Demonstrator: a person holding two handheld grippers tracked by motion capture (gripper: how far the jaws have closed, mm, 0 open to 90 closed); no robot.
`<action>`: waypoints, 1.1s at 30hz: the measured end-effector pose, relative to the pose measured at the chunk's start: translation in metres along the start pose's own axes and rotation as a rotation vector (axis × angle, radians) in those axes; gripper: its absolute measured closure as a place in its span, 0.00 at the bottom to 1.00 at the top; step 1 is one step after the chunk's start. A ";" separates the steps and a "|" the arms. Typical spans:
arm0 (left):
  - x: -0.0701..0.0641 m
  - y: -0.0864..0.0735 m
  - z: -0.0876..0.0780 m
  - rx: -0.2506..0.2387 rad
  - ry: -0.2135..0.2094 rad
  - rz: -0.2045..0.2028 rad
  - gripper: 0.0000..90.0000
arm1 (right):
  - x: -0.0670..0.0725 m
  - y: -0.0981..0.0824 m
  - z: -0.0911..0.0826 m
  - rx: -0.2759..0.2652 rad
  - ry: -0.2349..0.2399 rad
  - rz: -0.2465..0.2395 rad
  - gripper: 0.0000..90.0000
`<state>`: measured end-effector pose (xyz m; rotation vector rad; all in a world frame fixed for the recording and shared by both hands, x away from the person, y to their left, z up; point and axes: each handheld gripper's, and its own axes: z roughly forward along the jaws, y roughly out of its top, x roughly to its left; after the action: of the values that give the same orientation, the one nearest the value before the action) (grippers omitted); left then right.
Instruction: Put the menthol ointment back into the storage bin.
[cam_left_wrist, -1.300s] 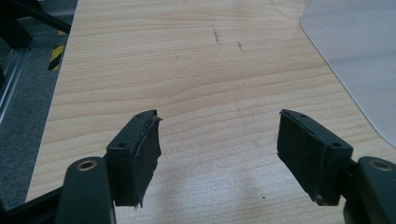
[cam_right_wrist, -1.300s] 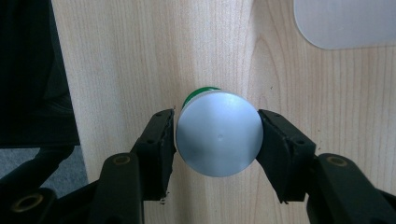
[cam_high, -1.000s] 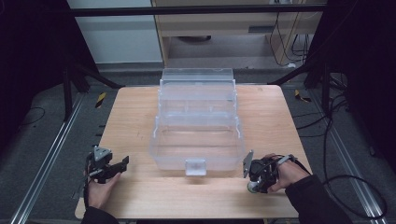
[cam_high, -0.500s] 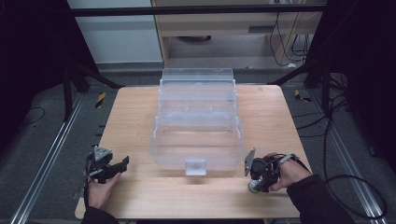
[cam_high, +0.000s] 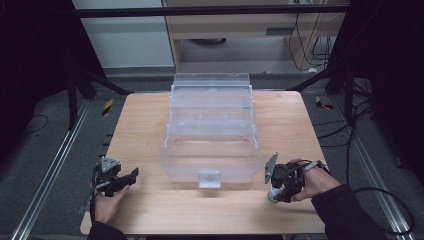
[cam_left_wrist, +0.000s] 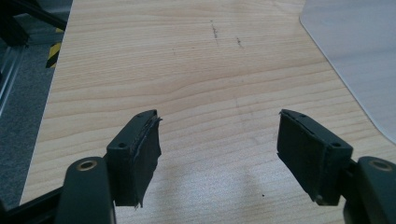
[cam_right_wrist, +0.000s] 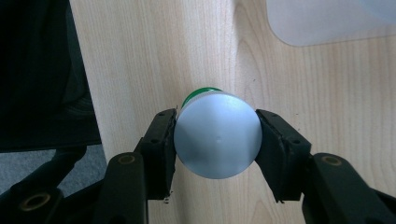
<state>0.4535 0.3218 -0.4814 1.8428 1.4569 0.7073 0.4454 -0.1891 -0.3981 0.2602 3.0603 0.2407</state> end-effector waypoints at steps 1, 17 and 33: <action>0.000 0.000 0.000 0.000 0.000 0.000 0.33 | 0.000 0.000 0.000 0.000 0.000 0.000 0.56; -0.001 0.000 0.001 0.011 -0.003 0.006 0.33 | -0.003 0.007 -0.041 -0.036 -0.044 0.009 0.56; 0.000 -0.001 0.002 0.012 -0.004 0.005 0.33 | -0.014 0.017 -0.068 -0.062 -0.050 0.020 0.56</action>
<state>0.4544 0.3211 -0.4828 1.8566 1.4578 0.6976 0.4567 -0.1848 -0.3272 0.2889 2.9959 0.3244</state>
